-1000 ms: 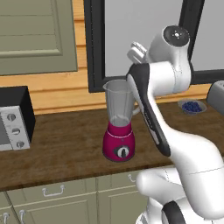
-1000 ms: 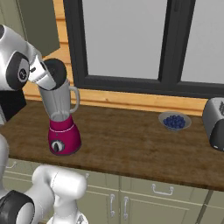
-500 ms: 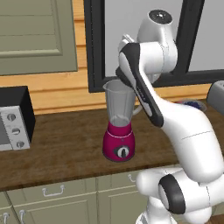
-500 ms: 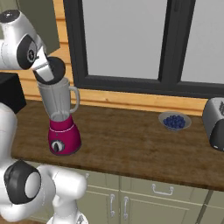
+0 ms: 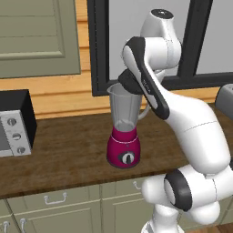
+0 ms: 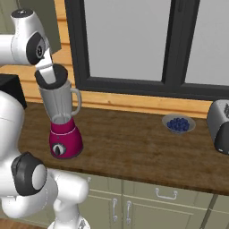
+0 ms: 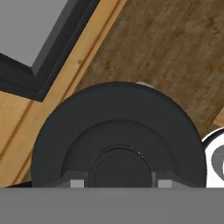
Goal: Close the lid blender by securely placing the lid on top.
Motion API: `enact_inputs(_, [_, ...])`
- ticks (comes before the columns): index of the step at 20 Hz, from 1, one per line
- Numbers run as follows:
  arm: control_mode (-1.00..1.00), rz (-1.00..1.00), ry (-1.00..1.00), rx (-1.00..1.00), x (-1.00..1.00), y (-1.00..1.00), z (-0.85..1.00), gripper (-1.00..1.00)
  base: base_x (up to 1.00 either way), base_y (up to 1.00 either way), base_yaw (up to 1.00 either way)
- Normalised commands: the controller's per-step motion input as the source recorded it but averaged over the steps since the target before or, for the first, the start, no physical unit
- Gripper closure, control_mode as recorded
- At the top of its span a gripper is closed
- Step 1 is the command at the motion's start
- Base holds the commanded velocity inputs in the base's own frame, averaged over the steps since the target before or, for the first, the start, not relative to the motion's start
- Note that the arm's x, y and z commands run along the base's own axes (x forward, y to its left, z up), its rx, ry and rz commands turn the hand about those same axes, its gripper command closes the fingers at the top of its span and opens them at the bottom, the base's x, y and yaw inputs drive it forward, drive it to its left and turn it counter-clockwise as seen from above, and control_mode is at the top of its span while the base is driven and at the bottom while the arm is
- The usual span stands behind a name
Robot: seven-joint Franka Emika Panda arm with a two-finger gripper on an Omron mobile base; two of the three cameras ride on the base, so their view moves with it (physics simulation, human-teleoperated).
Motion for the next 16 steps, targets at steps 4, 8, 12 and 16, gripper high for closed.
enact_inputs(4, [-1.0,0.0,0.02,0.0,0.0,0.06,-0.24,1.0,0.0,0.0,0.0])
enact_inputs(8, [-1.0,0.0,0.04,0.0,0.04,0.05,-0.04,1.0,0.0,0.0,0.0])
enact_inputs(12, [-1.0,0.0,0.01,0.0,0.14,0.04,0.0,1.0,0.0,0.0,0.0])
enact_inputs(16, [-1.0,0.0,0.0,0.0,0.18,0.08,0.0,1.0,0.0,0.0,0.0])
